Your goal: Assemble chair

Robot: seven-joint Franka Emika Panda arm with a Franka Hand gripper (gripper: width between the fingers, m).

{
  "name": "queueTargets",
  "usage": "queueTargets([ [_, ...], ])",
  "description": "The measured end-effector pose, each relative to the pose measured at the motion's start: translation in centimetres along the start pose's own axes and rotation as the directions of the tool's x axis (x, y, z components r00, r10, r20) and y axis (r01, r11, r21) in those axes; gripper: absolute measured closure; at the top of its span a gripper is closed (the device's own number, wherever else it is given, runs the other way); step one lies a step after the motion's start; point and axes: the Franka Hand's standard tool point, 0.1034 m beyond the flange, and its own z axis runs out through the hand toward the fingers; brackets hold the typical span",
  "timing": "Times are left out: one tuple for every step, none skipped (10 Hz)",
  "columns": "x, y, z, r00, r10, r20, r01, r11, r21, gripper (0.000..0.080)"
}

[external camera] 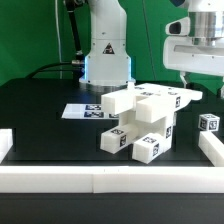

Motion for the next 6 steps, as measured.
queueTargets([
  [0.6,0.1,0.2,1.0,-0.015,-0.004,0.015,1.0,-0.004,0.015],
  [1.2,0.3,0.3,0.999,-0.034,-0.007,0.034,0.999,-0.006,0.015],
  [1.6,0.4,0.4,0.999,-0.045,-0.009,0.045,0.999,-0.009,0.015],
  [1.8,0.6,0.5,0.998,-0.054,-0.01,0.054,0.998,-0.013,0.015],
  [2.2,0.7,0.5,0.998,-0.063,-0.01,0.063,0.998,-0.016,0.015],
  [2.7,0.8,0.4,0.997,-0.078,-0.012,0.078,0.997,-0.015,0.015],
])
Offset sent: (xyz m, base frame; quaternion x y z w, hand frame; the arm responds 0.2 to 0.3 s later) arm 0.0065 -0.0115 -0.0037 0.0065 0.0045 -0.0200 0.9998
